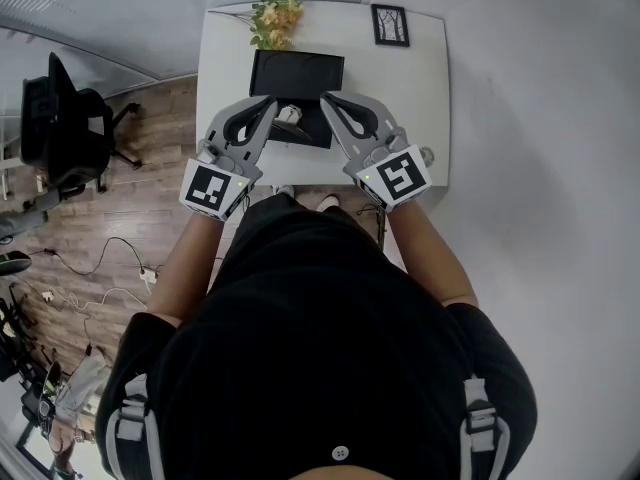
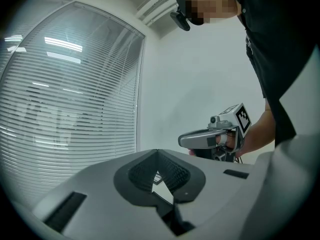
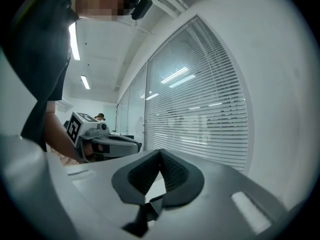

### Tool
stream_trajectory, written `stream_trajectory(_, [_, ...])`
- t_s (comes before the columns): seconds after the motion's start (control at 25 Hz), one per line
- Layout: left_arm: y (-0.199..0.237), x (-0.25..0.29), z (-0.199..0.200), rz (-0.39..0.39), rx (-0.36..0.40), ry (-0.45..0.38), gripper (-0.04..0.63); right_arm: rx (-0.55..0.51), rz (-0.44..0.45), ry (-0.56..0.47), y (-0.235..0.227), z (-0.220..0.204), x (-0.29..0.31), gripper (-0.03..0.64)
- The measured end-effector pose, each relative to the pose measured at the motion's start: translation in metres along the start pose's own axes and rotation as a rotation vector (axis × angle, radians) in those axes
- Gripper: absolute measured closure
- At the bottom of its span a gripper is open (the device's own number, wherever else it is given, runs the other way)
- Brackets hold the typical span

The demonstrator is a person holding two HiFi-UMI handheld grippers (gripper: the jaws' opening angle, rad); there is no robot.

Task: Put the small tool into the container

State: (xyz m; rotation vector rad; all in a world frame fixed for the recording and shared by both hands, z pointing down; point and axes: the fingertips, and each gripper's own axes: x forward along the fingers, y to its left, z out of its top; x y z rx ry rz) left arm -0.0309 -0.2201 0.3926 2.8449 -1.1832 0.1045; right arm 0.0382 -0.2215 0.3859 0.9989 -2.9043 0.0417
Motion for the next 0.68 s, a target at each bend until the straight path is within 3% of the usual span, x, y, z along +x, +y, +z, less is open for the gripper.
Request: stream_trajectory(0.68, [0.011,0.003,-0.003,0.004,0.007,0.009,0.588,0.018,-0.002,-0.002,-0.004,-0.005,0.01,0.606])
